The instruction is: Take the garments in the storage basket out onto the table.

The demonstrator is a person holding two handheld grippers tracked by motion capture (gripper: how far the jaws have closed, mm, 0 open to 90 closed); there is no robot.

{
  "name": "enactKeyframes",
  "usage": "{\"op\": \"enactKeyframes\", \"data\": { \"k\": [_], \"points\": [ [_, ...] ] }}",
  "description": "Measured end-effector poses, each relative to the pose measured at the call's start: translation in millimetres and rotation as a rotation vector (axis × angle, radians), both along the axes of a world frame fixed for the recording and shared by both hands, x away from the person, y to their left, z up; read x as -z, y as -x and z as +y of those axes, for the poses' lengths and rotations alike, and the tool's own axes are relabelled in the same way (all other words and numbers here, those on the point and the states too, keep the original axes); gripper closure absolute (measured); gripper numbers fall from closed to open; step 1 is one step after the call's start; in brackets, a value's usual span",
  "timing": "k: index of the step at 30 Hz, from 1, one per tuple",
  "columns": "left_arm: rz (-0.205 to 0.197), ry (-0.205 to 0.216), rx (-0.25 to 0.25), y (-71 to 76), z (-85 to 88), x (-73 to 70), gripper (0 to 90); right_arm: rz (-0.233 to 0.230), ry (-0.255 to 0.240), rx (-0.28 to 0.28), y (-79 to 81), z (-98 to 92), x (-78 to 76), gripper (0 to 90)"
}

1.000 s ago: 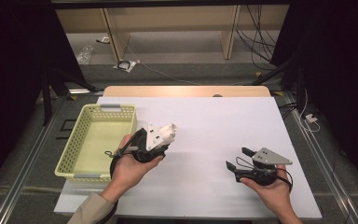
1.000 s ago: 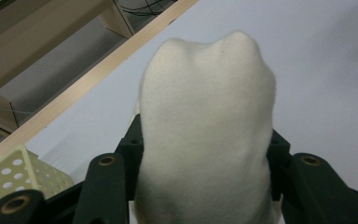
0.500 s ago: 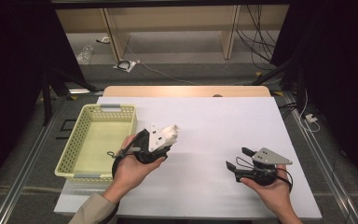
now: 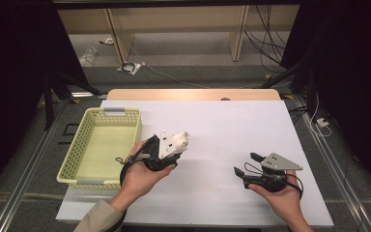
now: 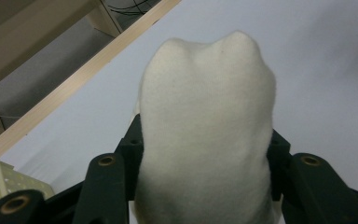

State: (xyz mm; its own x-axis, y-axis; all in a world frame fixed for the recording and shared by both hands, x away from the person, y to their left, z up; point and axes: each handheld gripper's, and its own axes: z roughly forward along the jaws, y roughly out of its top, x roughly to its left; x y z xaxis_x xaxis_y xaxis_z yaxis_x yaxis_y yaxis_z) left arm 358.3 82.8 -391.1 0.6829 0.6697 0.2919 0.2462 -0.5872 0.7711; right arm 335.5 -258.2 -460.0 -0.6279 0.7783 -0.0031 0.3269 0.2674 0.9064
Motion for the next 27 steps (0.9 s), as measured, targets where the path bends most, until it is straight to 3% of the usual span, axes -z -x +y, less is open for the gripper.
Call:
{"op": "enactKeyframes", "data": {
  "k": [27],
  "points": [
    [0.031,-0.013,0.049,1.1,-19.0,8.8,50.3,0.012,-0.002,0.012,-2.8,-3.3,1.6,19.7]
  ]
}}
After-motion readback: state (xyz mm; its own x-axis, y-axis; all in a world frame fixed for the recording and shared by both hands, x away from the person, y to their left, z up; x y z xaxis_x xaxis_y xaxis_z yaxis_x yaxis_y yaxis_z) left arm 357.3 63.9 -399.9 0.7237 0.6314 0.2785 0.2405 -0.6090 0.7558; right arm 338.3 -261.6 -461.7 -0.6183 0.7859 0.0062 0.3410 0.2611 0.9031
